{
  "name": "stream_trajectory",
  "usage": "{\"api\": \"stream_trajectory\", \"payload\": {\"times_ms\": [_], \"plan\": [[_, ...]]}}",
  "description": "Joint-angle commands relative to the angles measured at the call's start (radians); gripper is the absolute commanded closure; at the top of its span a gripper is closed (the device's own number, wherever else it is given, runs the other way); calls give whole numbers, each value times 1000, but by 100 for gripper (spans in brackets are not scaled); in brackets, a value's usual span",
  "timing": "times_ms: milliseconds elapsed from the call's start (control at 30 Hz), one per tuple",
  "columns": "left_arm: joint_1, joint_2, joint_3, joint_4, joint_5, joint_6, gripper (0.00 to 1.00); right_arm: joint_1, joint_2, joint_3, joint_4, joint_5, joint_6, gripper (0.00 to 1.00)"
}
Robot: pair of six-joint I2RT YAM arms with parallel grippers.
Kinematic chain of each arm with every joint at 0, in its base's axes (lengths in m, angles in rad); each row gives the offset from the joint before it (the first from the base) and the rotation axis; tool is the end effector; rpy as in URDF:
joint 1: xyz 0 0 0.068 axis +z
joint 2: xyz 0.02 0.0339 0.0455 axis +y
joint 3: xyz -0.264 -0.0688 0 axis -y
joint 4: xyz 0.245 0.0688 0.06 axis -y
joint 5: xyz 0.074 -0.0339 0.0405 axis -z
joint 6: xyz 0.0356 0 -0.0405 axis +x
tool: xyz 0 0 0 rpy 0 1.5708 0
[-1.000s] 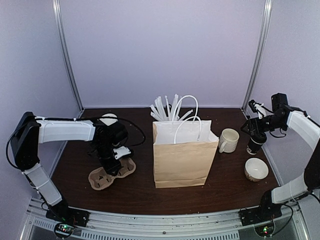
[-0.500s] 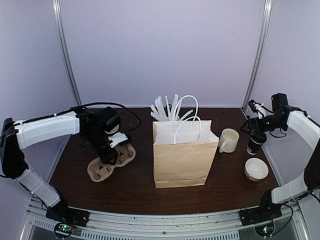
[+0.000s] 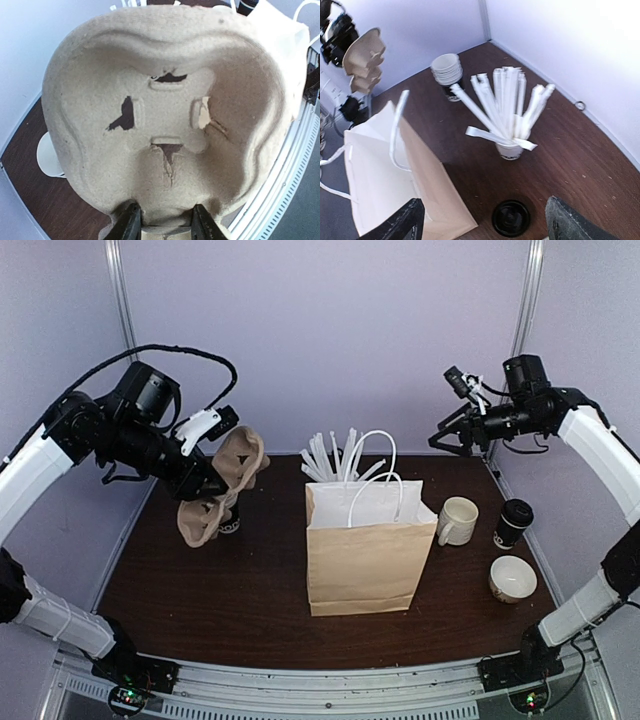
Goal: Pack the takeout coffee
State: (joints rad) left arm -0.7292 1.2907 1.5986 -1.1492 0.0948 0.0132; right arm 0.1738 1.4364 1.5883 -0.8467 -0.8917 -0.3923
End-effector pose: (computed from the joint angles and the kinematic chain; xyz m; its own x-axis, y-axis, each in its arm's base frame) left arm 0.1732 -0.1593 0.4171 -0.5465 0.5059 -0.6674 0.7176 0.6937 -0.0618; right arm 0.2826 0.0777 0.4098 -0.3161 -0.2993 -0.9003 -0.8855 0.4338 0.1667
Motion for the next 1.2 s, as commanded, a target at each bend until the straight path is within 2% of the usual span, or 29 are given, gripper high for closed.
{"api": "stream_trajectory", "payload": {"times_ms": [0, 267, 367, 500, 567, 600, 667, 833, 1167], "plan": [[-24, -12, 66, 0, 85, -39, 68, 147, 115, 119, -164, -71, -73, 13], [-59, -19, 153, 44, 192, -55, 68, 273, 238, 240, -228, -59, -60, 14], [-70, -4, 190, 51, 218, -56, 68, 301, 267, 279, -242, -38, -58, 20], [-87, 21, 234, 68, 247, -55, 68, 306, 284, 316, -238, -52, -33, 42], [-96, 43, 262, 77, 260, -50, 68, 306, 289, 344, -243, -55, -27, 63], [-100, 53, 277, 86, 265, -44, 68, 306, 289, 363, -246, -57, -21, 78], [-106, 69, 293, 116, 281, -38, 68, 308, 287, 383, -243, -67, -2, 94], [-127, 119, 324, 202, 327, -37, 68, 330, 234, 356, -210, -62, 39, 100], [-270, 195, 347, 355, 339, 28, 68, 391, 76, 169, -140, -75, 86, 100]]}}
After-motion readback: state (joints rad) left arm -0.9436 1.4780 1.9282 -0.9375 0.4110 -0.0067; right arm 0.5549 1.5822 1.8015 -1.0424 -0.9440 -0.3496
